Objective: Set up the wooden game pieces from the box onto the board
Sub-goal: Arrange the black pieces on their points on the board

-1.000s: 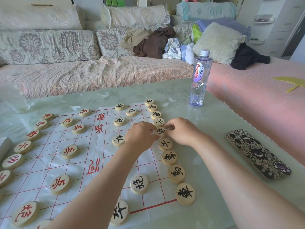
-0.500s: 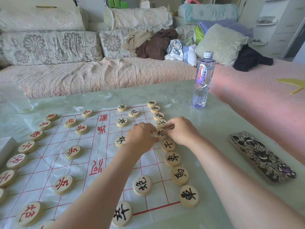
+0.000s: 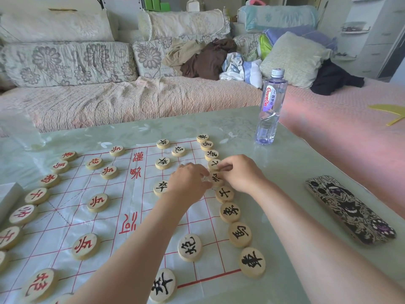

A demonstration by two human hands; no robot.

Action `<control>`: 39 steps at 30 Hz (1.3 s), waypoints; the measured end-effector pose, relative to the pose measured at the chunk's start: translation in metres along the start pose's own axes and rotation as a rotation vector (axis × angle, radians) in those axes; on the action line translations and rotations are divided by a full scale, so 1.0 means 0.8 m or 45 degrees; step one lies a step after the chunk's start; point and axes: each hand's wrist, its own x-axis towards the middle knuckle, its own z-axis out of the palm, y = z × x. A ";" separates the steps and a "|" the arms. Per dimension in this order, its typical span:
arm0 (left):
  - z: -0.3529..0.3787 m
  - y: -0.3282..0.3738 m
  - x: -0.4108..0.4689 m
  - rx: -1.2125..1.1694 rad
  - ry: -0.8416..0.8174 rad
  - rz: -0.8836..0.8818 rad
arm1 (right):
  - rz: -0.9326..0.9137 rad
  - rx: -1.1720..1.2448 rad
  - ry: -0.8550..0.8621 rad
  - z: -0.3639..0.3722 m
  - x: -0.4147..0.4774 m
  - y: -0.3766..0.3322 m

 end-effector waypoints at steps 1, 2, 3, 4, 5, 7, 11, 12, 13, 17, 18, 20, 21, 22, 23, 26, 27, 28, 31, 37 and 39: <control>0.000 0.000 -0.001 0.000 0.006 -0.002 | 0.002 -0.008 0.006 -0.002 0.000 -0.001; 0.000 0.001 -0.001 0.000 0.008 -0.002 | 0.008 -0.024 0.007 -0.004 -0.001 -0.001; 0.000 0.002 -0.002 0.003 0.004 0.003 | 0.020 -0.040 0.003 -0.007 -0.001 -0.001; 0.000 0.003 -0.002 0.003 -0.006 0.012 | 0.033 -0.052 -0.011 -0.009 -0.001 0.000; 0.000 0.003 -0.002 -0.004 -0.017 0.022 | 0.043 -0.060 -0.034 -0.010 -0.001 0.002; 0.000 0.004 -0.002 -0.024 -0.028 0.036 | 0.045 -0.036 -0.073 -0.008 0.001 0.006; 0.003 0.003 -0.002 -0.033 -0.004 0.034 | 0.008 0.063 -0.051 -0.001 0.005 0.011; 0.003 0.002 -0.002 -0.032 0.003 0.033 | 0.002 0.072 -0.034 -0.001 0.005 0.011; 0.003 0.001 -0.002 -0.031 0.014 0.034 | 0.003 0.067 -0.020 -0.001 0.004 0.010; 0.002 -0.002 -0.001 -0.046 0.042 0.031 | 0.039 -0.014 -0.044 -0.007 0.000 0.010; 0.002 0.000 -0.001 -0.046 0.025 0.031 | 0.034 -0.028 -0.067 -0.008 0.000 0.010; 0.003 0.002 -0.001 -0.050 -0.001 0.030 | 0.026 -0.017 -0.088 -0.006 0.002 0.012; 0.004 0.002 -0.001 -0.054 -0.003 0.029 | 0.023 0.000 -0.090 -0.005 0.003 0.011; 0.005 0.002 0.000 -0.058 0.000 0.026 | 0.018 0.017 -0.088 -0.003 0.004 0.012; 0.006 0.001 0.000 -0.060 0.004 0.022 | 0.018 0.031 -0.083 -0.001 0.005 0.012; 0.008 -0.002 0.001 -0.055 0.014 0.014 | 0.013 0.036 -0.081 0.000 0.009 0.013; 0.008 -0.002 0.000 -0.049 0.017 0.015 | 0.013 0.037 -0.088 0.000 0.009 0.013; 0.008 -0.002 0.000 -0.042 0.017 0.018 | 0.012 0.035 -0.095 0.000 0.008 0.014; 0.007 -0.003 0.000 -0.031 0.006 0.032 | 0.007 0.056 -0.066 -0.003 0.007 0.016; 0.003 -0.001 0.016 -0.082 0.031 0.023 | 0.037 0.008 0.056 -0.016 0.020 0.012; 0.004 0.001 0.024 -0.098 0.025 -0.002 | 0.019 -0.085 0.029 -0.013 0.025 0.010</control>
